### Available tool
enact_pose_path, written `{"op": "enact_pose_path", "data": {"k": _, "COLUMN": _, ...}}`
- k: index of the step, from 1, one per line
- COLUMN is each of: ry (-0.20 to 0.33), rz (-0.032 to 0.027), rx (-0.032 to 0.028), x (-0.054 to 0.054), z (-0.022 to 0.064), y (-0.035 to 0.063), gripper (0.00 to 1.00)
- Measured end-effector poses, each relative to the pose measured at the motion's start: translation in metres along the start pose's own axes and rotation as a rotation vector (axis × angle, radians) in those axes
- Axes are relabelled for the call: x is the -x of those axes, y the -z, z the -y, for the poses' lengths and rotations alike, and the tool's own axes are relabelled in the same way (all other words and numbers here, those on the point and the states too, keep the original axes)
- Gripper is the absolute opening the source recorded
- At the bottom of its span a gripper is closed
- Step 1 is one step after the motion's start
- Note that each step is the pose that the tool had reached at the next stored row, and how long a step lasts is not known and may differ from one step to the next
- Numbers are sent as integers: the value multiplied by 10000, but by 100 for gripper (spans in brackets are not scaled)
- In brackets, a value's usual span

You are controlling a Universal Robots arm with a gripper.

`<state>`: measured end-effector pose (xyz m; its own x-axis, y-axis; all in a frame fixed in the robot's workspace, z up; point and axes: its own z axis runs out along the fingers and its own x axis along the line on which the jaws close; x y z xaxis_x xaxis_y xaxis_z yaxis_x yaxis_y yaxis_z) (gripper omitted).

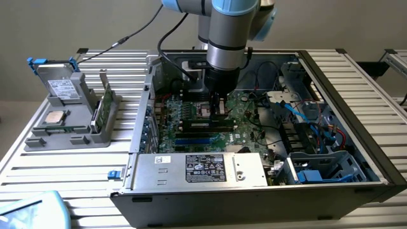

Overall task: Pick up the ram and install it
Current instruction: 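Insert the ram into the slot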

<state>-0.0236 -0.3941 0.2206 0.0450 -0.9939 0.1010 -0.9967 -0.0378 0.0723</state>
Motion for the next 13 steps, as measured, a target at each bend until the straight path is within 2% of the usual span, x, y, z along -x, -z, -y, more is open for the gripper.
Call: {"op": "enact_pose_path", "data": {"k": 13, "ry": 0, "rz": -1, "rx": 0, "x": 12, "z": 1, "y": -3, "gripper": 14}}
